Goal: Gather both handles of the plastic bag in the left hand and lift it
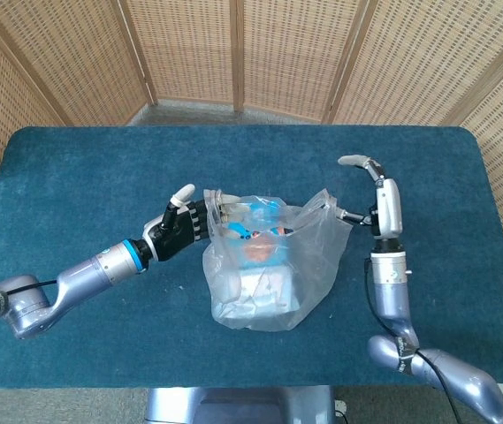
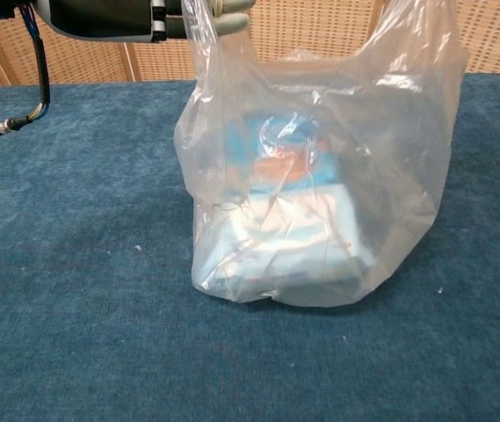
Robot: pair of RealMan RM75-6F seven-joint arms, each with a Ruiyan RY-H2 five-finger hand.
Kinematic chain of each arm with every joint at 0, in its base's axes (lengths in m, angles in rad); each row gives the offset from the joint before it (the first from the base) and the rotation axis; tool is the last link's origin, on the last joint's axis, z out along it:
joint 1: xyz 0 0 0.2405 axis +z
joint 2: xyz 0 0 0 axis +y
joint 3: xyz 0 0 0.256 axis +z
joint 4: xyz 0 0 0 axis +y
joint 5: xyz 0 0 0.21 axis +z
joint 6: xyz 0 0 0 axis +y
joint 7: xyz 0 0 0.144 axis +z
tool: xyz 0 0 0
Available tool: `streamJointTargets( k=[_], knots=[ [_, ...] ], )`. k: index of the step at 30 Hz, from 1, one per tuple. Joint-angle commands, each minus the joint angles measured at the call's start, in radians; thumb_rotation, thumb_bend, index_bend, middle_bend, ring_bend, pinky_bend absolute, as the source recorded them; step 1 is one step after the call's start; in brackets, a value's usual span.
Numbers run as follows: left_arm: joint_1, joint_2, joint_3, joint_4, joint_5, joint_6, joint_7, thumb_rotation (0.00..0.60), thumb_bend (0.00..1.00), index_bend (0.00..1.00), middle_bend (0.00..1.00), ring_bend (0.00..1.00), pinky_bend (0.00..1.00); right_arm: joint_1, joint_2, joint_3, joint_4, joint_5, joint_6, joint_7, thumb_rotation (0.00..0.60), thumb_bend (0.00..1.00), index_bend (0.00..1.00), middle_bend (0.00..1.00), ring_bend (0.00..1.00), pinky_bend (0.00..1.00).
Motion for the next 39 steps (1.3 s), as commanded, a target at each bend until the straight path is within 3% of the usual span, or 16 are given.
streamJointTargets(
  k=[1,9,26,39],
  knots=[
    [0.003,0.005,0.0,-0.002,0.005,0.006,-0.002,0.0,0.21,0.19,0.2,0.17,0.25,-0.017,0.046,0.02,-0.06,0.022,-0.011,0.002,0.584,0.11,0.33,0.36,0.3,0.24],
    [0.006,0.016,-0.002,-0.001,0.001,0.001,0.013,0.0,0.21,0.19,0.2,0.17,0.25,-0.034,0.109,0.05,-0.156,0.067,-0.049,0.021,0.586,0.11,0.33,0.36,0.3,0.22],
    [-0.007,0.002,-0.036,-0.024,-0.033,-0.024,0.095,0.0,0.21,0.19,0.2,0.17,0.24,-0.059,0.189,0.063,-0.321,0.116,-0.098,0.025,0.586,0.1,0.34,0.36,0.29,0.2],
    [-0.021,-0.027,-0.068,-0.036,-0.067,-0.061,0.165,0.0,0.21,0.19,0.2,0.17,0.23,-0.035,0.206,0.096,-0.366,0.171,-0.142,0.017,0.584,0.1,0.34,0.37,0.29,0.19]
  ],
)
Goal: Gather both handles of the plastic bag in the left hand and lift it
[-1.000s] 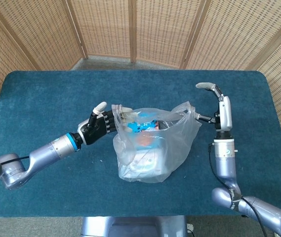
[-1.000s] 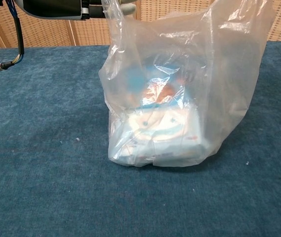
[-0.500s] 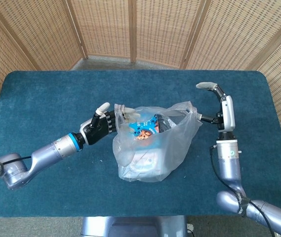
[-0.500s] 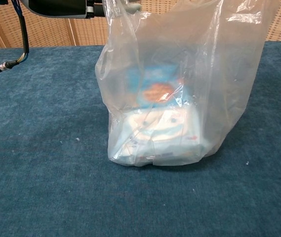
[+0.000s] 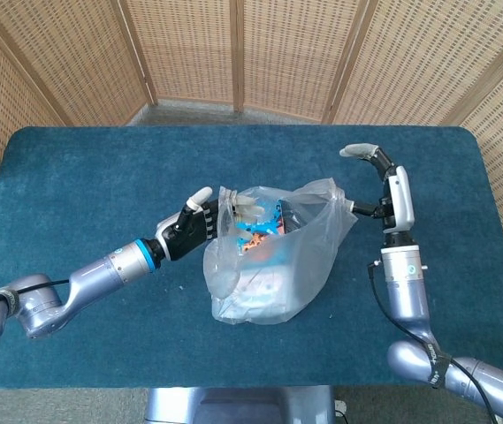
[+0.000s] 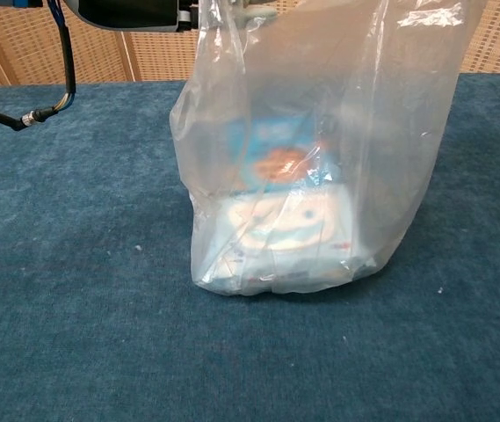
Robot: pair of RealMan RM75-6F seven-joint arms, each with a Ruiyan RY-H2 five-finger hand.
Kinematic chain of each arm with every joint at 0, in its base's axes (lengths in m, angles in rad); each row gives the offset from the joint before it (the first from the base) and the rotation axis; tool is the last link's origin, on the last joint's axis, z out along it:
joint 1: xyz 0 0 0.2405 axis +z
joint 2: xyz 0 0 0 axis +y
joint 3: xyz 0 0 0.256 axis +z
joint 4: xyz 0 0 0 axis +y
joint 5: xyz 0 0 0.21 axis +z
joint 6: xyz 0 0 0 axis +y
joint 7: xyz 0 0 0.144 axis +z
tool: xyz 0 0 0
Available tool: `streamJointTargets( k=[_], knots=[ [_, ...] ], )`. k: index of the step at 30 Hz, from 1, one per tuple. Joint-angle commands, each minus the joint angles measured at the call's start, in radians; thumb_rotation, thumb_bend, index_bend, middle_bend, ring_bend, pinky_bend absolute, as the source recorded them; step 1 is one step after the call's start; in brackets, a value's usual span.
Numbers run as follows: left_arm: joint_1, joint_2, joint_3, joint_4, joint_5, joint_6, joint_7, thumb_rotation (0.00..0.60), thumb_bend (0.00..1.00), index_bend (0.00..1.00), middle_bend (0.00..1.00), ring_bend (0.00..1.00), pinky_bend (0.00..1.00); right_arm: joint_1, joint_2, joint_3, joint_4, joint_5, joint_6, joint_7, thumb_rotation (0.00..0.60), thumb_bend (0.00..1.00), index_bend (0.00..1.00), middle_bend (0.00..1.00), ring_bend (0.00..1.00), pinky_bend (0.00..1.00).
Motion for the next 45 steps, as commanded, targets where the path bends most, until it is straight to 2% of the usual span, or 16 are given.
streamJointTargets(
  k=[1,13,24,45],
  knots=[
    [0.0,-0.009,-0.006,0.001,-0.01,-0.008,0.013,0.0,0.21,0.19,0.2,0.17,0.23,0.003,0.0,-0.001,0.001,0.001,-0.002,-0.006,0.583,0.1,0.34,0.37,0.29,0.19],
    [-0.018,-0.053,-0.038,0.026,-0.045,-0.058,0.082,0.0,0.21,0.19,0.2,0.17,0.22,0.002,0.008,-0.034,0.004,-0.049,0.005,-0.023,0.581,0.1,0.34,0.37,0.29,0.18],
    [-0.068,-0.101,-0.071,0.069,-0.053,-0.136,0.136,0.0,0.21,0.19,0.2,0.17,0.22,0.009,0.001,-0.042,-0.005,-0.055,0.012,-0.037,0.585,0.1,0.34,0.37,0.28,0.18],
    [-0.112,-0.201,-0.127,0.115,-0.094,-0.209,0.192,0.0,0.21,0.19,0.2,0.17,0.22,0.024,-0.021,-0.053,-0.025,-0.061,0.024,-0.071,0.585,0.1,0.35,0.37,0.28,0.17]
  ],
)
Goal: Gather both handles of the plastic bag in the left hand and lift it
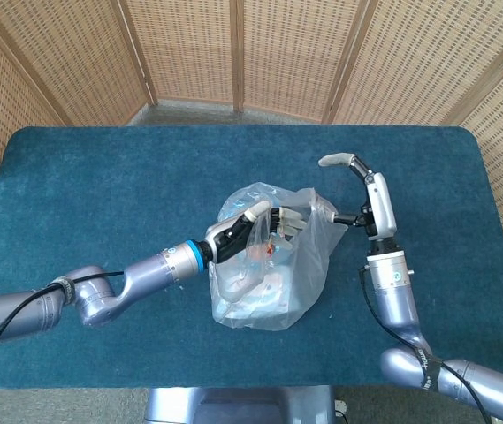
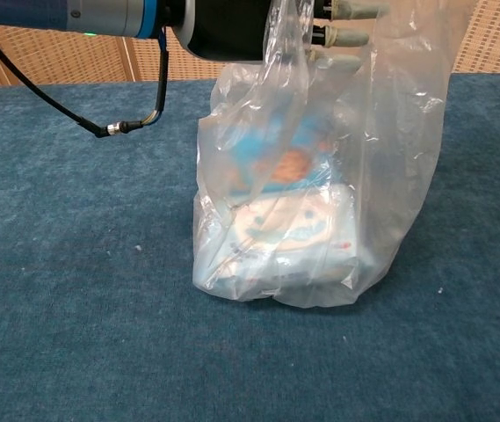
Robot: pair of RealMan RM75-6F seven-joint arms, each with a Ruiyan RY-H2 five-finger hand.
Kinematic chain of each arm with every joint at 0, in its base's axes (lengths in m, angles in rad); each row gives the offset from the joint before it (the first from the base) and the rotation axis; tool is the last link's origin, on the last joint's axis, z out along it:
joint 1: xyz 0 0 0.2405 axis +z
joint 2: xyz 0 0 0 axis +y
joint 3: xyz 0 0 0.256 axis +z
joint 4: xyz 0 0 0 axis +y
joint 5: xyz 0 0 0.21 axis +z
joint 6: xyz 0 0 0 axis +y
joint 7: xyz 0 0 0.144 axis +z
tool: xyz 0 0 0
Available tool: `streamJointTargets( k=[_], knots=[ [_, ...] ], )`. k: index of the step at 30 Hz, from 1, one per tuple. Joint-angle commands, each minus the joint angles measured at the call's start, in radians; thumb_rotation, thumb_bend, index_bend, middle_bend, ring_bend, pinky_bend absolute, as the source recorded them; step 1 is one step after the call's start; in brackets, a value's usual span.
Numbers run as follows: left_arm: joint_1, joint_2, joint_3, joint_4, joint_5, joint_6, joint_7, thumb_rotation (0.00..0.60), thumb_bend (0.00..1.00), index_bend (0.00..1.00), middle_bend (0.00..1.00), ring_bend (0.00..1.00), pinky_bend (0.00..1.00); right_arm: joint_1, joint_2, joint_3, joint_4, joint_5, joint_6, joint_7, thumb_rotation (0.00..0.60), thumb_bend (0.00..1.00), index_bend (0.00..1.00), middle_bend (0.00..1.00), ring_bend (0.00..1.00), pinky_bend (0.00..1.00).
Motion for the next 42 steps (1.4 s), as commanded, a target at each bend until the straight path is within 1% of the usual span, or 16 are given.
streamJointTargets(
  k=[1,8,27,42],
  knots=[
    [-0.006,-0.009,-0.007,0.009,-0.006,-0.011,0.005,0.0,0.21,0.19,0.2,0.17,0.22,-0.001,-0.001,-0.002,-0.006,-0.003,0.003,0.0,0.586,0.1,0.35,0.37,0.28,0.17],
    [-0.018,-0.031,-0.035,0.028,-0.019,-0.03,0.002,0.0,0.21,0.19,0.2,0.17,0.22,-0.008,0.002,-0.013,-0.018,-0.018,0.014,-0.006,0.583,0.1,0.35,0.37,0.28,0.17],
    [-0.022,-0.058,-0.086,0.04,-0.036,-0.057,-0.018,0.0,0.21,0.19,0.2,0.17,0.22,-0.012,0.007,-0.025,-0.035,-0.044,0.024,-0.002,0.58,0.1,0.35,0.36,0.28,0.16],
    [0.005,-0.085,-0.12,0.058,-0.05,-0.026,-0.029,0.0,0.21,0.19,0.21,0.17,0.21,-0.017,0.01,-0.039,-0.03,-0.056,0.027,-0.007,0.587,0.1,0.35,0.36,0.28,0.16]
  ],
)
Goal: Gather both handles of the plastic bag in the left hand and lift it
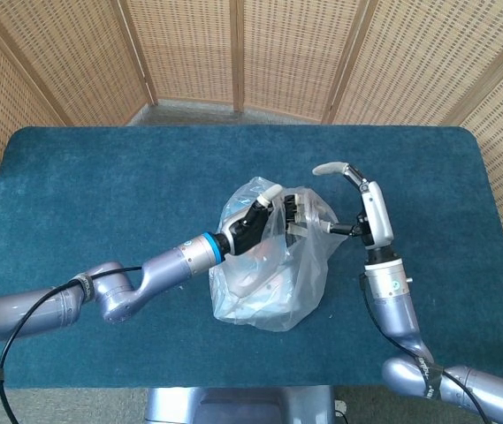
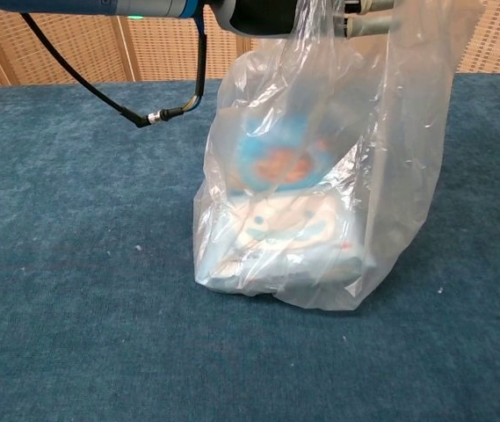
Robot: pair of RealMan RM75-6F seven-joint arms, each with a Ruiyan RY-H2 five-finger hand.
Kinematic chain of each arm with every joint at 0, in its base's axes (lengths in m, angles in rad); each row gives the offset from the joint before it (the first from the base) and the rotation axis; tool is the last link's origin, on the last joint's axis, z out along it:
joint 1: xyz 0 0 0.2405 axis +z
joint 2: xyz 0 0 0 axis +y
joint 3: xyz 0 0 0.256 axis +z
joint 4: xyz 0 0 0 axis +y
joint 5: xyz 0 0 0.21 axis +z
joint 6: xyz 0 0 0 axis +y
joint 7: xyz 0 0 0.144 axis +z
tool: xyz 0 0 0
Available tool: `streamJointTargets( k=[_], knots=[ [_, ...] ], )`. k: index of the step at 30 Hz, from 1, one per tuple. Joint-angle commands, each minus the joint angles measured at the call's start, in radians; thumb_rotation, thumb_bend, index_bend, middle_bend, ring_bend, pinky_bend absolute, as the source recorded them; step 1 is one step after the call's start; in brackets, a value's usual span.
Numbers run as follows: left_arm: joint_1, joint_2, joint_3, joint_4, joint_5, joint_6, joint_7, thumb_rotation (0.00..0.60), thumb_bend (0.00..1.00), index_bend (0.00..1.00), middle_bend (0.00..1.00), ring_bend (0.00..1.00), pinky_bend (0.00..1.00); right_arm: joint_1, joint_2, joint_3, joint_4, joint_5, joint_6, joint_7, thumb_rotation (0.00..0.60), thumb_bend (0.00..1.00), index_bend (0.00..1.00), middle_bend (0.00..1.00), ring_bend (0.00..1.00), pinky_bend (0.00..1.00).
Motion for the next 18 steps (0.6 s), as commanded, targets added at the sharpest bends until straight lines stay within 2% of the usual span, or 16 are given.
streamJointTargets(
  k=[1,18],
  knots=[
    [0.005,0.002,-0.003,-0.002,0.002,0.004,0.0,0.0,0.21,0.19,0.21,0.17,0.21,-0.001,0.001,-0.002,0.002,0.001,0.0,-0.002,0.586,0.1,0.35,0.36,0.28,0.16],
    [0.032,0.007,-0.032,-0.018,0.001,0.029,-0.008,0.0,0.21,0.19,0.22,0.17,0.21,-0.01,0.006,-0.015,0.003,-0.005,0.007,-0.015,0.585,0.1,0.35,0.35,0.27,0.16]
  ],
)
